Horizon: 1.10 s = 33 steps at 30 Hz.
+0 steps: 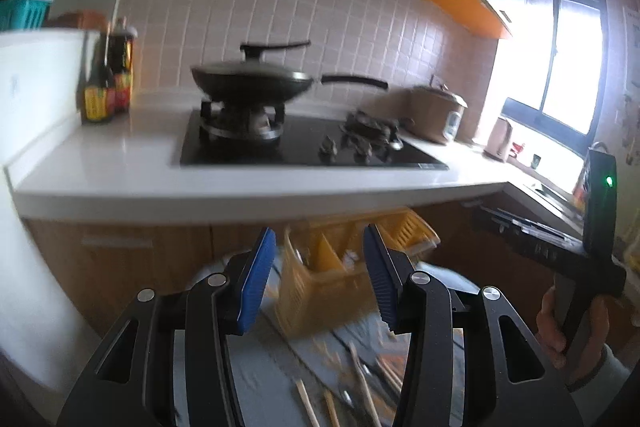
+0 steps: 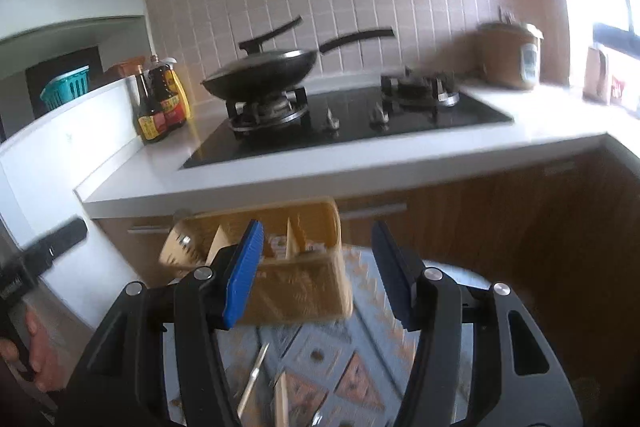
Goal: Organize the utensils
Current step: 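Move both tools back down over the chopsticks and clear spoons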
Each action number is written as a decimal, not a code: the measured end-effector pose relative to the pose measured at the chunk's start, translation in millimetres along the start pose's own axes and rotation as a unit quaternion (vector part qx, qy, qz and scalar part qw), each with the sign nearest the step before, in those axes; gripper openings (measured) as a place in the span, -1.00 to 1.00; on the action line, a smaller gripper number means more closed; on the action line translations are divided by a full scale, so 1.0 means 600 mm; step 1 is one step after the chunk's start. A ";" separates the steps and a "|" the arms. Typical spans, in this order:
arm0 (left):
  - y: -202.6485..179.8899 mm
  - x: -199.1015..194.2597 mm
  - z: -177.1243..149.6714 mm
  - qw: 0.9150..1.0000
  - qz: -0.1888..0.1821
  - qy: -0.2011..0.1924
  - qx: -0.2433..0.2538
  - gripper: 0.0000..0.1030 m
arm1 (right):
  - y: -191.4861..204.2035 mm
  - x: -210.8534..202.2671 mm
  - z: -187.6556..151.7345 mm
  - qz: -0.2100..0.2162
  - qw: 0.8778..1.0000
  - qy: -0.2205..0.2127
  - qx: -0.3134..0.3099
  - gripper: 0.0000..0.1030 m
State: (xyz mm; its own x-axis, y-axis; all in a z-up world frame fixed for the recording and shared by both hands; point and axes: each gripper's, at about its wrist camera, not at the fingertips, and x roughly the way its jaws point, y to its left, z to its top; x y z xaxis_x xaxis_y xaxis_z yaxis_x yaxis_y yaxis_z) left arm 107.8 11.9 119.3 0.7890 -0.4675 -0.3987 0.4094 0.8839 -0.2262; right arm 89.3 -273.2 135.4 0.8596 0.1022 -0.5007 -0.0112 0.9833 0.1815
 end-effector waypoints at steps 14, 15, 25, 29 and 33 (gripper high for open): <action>0.061 0.087 -0.147 0.966 -0.055 0.239 -0.079 -0.14 | 0.021 0.040 -0.098 0.030 0.980 0.198 0.012 0.03; 0.067 0.099 -0.156 0.962 -0.058 0.253 -0.085 -0.14 | 0.021 0.055 -0.109 0.032 0.975 0.218 0.013 0.03; 0.057 0.176 -0.240 0.940 -0.007 0.340 -0.011 -0.20 | 0.044 0.186 -0.177 0.060 0.936 0.346 0.030 0.02; 0.054 0.181 -0.238 0.939 0.003 0.344 0.004 -0.30 | 0.064 0.225 -0.186 0.056 0.931 0.362 0.014 0.01; 0.040 0.181 -0.239 0.941 0.020 0.337 0.036 -0.31 | 0.074 0.251 -0.187 0.047 0.930 0.365 0.009 -0.19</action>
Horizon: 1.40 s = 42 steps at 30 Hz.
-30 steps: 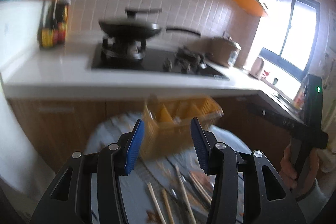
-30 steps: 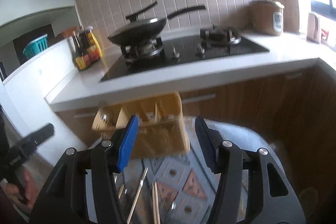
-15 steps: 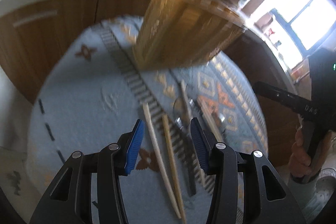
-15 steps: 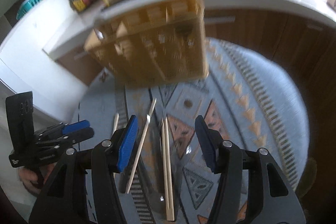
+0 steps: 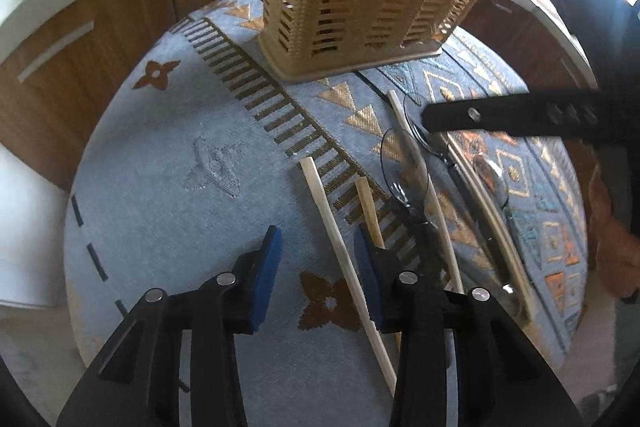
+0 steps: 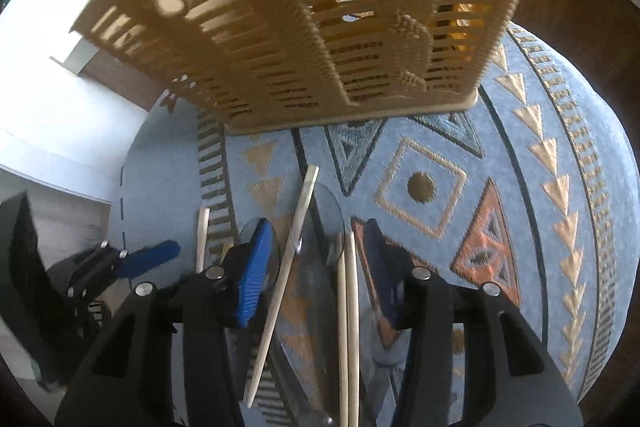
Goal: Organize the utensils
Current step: 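Move both tools back down over the chopsticks and clear spoons, then grasp one wooden chopstick with the left tool while the right tool grasps a clear spoon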
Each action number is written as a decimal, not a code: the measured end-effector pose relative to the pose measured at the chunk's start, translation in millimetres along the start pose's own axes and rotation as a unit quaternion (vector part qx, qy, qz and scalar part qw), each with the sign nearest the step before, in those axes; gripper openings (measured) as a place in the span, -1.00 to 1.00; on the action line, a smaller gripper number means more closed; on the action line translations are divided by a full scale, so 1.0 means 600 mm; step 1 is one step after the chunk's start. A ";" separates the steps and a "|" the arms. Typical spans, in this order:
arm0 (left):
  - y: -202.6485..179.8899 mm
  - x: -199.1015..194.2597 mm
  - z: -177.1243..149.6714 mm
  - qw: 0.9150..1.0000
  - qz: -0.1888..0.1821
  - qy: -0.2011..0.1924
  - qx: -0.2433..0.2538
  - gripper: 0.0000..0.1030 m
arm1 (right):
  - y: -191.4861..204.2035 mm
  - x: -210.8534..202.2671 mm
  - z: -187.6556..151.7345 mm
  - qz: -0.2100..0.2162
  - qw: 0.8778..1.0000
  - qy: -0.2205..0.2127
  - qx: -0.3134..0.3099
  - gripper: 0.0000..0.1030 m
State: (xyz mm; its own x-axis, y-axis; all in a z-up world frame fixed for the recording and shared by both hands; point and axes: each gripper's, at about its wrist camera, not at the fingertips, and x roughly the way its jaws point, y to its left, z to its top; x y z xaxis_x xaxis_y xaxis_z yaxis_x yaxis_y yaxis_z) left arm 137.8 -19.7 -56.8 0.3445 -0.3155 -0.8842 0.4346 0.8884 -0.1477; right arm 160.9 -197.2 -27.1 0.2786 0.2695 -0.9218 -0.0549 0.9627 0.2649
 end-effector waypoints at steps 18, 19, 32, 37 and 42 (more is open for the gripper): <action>-0.049 0.002 0.007 0.996 0.074 0.004 0.056 -0.22 | 0.092 0.070 -0.013 -0.118 0.986 0.028 -0.113 -0.44; -0.052 0.001 0.008 0.995 0.075 0.004 0.058 -0.25 | 0.091 0.071 -0.014 -0.113 0.987 0.028 -0.111 -0.44; 0.013 -0.025 0.002 0.998 0.042 0.000 -0.037 -0.91 | 0.021 0.048 -0.012 -0.076 0.994 0.021 -0.074 -0.44; -0.001 -0.007 0.025 0.999 0.030 0.037 -0.003 -0.53 | -0.003 0.043 -0.011 -0.070 0.993 0.022 -0.087 -0.44; -0.022 0.003 0.030 0.993 0.083 0.061 0.056 -0.91 | 0.014 0.038 -0.024 -0.059 0.992 0.008 -0.112 -0.45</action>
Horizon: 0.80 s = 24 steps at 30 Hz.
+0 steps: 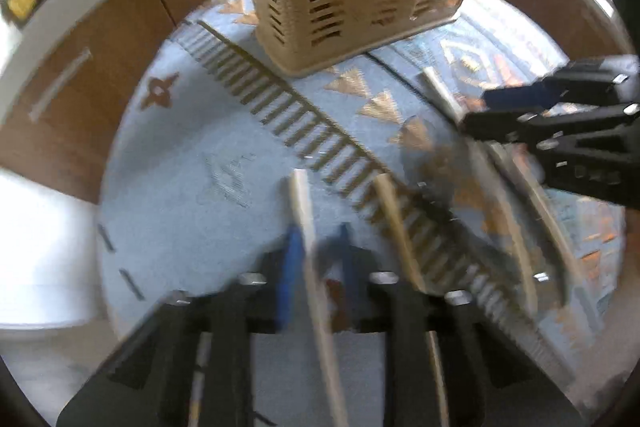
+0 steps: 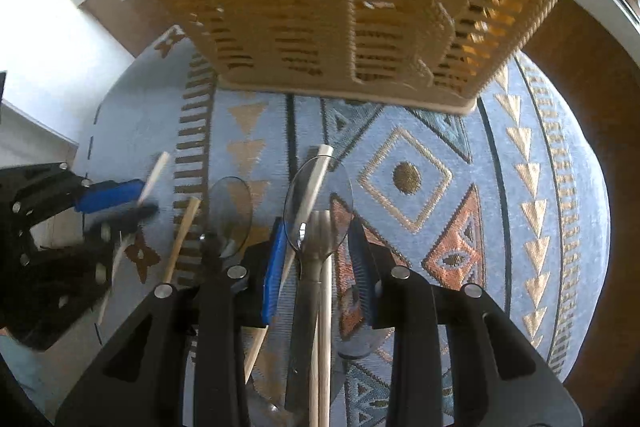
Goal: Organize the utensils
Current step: 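Grasp one wooden chopstick with the left tool while the right tool grasps a clear spoon, then carry the chopstick and clear spoon into the caddy and release both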
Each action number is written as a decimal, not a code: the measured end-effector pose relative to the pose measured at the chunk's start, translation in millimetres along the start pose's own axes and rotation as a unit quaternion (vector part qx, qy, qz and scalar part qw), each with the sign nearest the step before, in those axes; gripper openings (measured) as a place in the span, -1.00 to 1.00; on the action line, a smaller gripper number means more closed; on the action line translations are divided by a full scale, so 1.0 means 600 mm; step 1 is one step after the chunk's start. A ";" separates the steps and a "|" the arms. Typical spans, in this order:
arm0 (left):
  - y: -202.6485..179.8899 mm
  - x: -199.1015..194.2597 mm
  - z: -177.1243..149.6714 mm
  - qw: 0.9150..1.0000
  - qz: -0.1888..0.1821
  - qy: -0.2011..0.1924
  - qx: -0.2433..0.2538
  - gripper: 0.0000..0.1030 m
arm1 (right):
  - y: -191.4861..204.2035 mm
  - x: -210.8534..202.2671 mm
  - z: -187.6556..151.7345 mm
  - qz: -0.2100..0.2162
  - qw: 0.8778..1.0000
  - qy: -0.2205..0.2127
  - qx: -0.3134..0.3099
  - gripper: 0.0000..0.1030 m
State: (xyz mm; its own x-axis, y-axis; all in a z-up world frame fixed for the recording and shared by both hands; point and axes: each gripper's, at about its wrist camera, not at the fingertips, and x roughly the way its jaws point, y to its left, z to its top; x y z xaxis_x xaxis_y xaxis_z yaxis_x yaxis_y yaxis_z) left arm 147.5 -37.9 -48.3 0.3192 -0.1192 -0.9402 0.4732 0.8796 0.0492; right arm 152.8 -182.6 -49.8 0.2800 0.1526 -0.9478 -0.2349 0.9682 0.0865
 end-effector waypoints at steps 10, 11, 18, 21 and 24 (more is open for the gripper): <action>0.006 -0.088 -0.051 0.980 -0.048 -0.183 -0.056 -0.93 | 0.011 -0.091 -0.053 0.039 0.991 -0.121 -0.043 -0.45; 0.009 -0.108 -0.055 0.974 -0.049 -0.212 -0.065 -0.93 | 0.010 -0.106 -0.061 0.049 0.988 -0.140 -0.047 -0.45; 0.032 -0.244 -0.053 0.910 -0.092 -0.378 -0.142 -0.93 | 0.008 -0.216 -0.084 0.097 0.956 -0.272 -0.051 -0.45; 0.036 -0.280 -0.043 0.883 -0.102 -0.431 -0.156 -0.93 | 0.004 -0.256 -0.080 0.104 0.941 -0.317 -0.045 -0.45; 0.034 -0.309 -0.029 0.857 -0.094 -0.480 -0.162 -0.93 | -0.006 -0.299 -0.069 0.117 0.923 -0.366 -0.032 -0.45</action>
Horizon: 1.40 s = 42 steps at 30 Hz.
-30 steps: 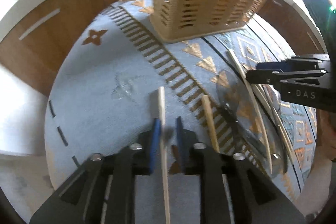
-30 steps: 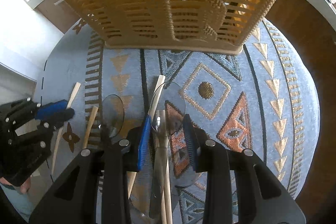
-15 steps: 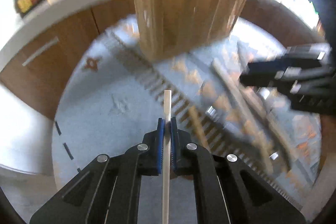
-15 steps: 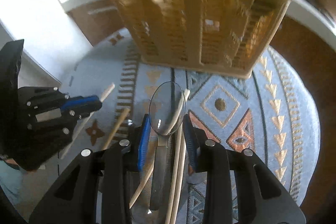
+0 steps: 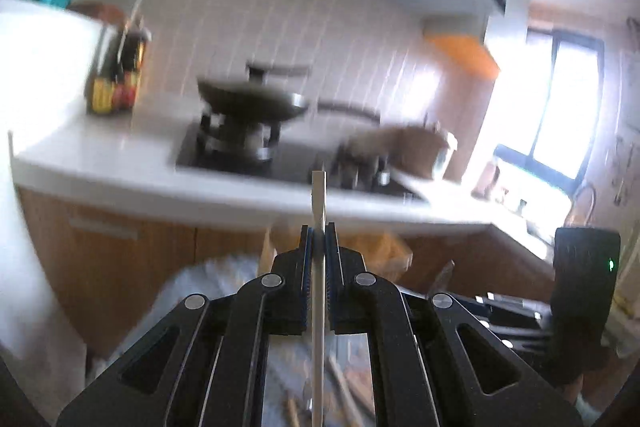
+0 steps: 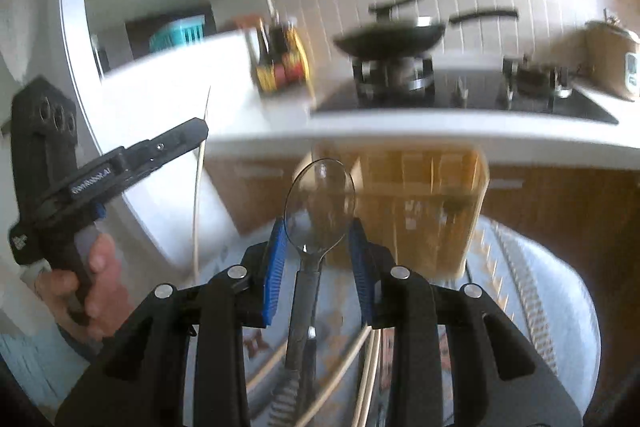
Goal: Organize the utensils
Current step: 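Carry the chopstick and clear spoon into the caddy and release both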
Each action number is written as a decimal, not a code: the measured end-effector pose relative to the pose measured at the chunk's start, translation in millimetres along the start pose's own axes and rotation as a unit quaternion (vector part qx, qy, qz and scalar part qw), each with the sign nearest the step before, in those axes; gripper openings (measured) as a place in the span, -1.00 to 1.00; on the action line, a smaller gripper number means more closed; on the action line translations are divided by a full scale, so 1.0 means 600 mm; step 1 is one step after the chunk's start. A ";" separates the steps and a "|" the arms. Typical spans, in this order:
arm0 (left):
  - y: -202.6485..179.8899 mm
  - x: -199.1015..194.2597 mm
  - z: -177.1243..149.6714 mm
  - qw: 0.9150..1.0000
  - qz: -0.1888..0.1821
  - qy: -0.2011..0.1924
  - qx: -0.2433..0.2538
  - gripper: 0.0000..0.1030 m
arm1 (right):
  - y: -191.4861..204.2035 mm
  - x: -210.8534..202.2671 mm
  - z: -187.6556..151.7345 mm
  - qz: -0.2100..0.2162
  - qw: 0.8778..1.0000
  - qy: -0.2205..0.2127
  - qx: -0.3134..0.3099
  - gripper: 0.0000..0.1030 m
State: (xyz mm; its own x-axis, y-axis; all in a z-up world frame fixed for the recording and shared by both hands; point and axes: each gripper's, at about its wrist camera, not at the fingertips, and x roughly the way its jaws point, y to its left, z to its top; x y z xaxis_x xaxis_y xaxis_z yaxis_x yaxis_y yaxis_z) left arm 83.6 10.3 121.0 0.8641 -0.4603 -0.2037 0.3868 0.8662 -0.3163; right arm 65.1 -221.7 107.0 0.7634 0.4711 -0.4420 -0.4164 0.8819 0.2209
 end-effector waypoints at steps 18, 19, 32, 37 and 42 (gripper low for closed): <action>-0.009 0.124 0.061 0.980 0.059 -0.187 -0.019 -0.92 | -0.089 0.011 0.141 -0.181 0.967 -0.178 -0.006 -0.45; -0.003 0.134 0.057 0.981 0.059 -0.181 -0.021 -0.92 | -0.093 0.026 0.136 -0.192 0.966 -0.175 -0.012 -0.45; 0.009 0.182 -0.001 0.985 0.084 -0.145 0.041 -0.91 | -0.124 0.097 0.077 -0.219 0.966 -0.135 -0.026 -0.45; 0.023 0.162 -0.007 0.989 0.078 -0.125 0.024 -0.80 | -0.128 0.089 0.064 -0.197 0.975 -0.106 -0.013 -0.43; 0.038 0.123 0.005 0.996 0.037 -0.083 0.009 -0.38 | -0.140 0.060 0.069 -0.173 0.982 -0.079 0.002 -0.37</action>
State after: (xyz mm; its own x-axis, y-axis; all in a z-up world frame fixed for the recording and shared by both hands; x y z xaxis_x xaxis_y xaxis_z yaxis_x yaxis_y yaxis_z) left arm 157.0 -3.2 101.4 0.9310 -0.3586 -0.0685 0.3254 0.9002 -0.2893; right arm 148.1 -278.2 108.6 0.9260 0.1402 -0.3506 -0.1177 0.9894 0.0849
